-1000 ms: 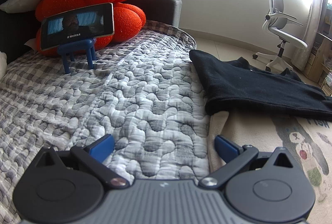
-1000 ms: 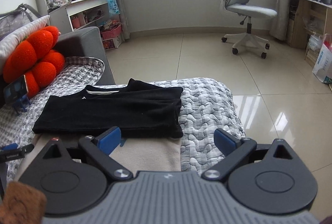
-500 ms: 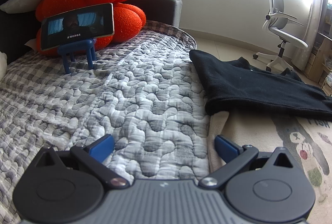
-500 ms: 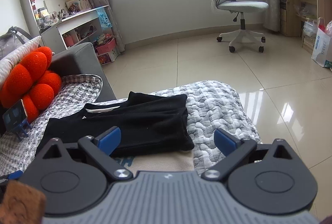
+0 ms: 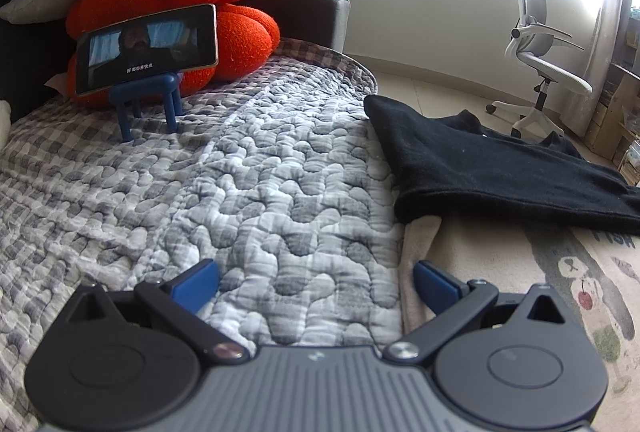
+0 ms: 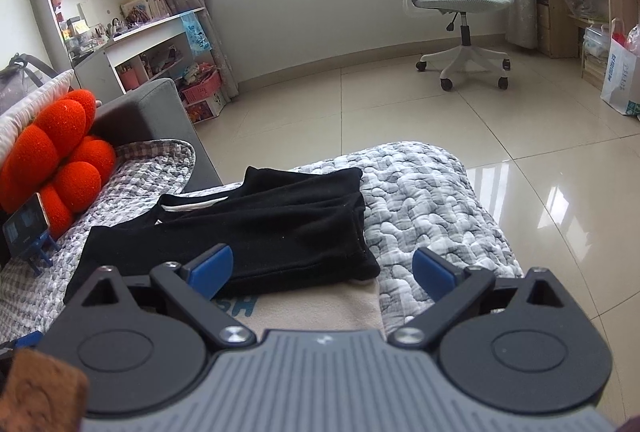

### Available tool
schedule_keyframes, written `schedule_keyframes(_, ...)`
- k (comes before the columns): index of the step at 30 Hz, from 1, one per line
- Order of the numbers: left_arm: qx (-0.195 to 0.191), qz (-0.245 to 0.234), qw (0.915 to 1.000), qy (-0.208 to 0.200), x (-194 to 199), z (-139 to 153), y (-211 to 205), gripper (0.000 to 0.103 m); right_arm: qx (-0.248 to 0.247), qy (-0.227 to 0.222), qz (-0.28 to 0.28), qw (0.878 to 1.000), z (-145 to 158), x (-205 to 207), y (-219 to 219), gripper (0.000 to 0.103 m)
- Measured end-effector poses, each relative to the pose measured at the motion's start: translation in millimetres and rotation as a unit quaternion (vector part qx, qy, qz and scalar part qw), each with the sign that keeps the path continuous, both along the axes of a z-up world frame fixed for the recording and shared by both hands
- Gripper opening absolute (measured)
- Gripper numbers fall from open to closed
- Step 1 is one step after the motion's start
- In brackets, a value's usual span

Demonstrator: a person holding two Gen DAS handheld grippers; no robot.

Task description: Fold clothes

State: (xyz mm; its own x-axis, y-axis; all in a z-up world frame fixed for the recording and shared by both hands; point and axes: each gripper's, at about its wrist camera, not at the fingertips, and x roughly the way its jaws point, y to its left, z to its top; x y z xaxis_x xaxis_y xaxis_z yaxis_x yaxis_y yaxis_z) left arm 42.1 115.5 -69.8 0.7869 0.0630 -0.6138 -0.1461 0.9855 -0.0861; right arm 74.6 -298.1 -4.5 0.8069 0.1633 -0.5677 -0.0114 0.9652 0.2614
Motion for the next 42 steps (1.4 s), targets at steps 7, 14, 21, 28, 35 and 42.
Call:
schedule_keyframes(7,-0.010,-0.003,0.9999,-0.002,-0.4,0.5,3.4,0.103,-0.003,-0.006,0.010,1.000,0.2,-0.6,5.9,0.098)
schedule_keyframes(14,-0.033,0.019,0.9991,0.016,-4.1,21.1,21.0,0.103,-0.007,-0.015,0.017,1.000,1.1,-4.1,4.7,0.098)
schedule_keyframes(21,0.027,0.019,0.9988,-0.036,-4.5,107.8,-9.0,0.103,0.009,-0.028,-0.010,0.999,12.6,0.7,-18.0,0.098)
schedule_keyframes(28,0.051,0.061,0.9956,-0.050,23.4,153.0,-66.3,0.103,0.040,-0.063,-0.025,0.997,40.7,19.7,-31.5,0.098)
schedule_keyframes(35,0.083,0.035,0.9959,0.001,65.7,103.3,-79.0,0.103,-0.002,-0.034,-0.013,0.999,16.1,36.2,-25.7,0.098)
schedule_keyframes(42,0.020,0.015,0.9997,0.000,87.5,82.5,-64.3,0.103,-0.002,-0.042,-0.019,0.999,29.0,57.6,-24.3,0.079)
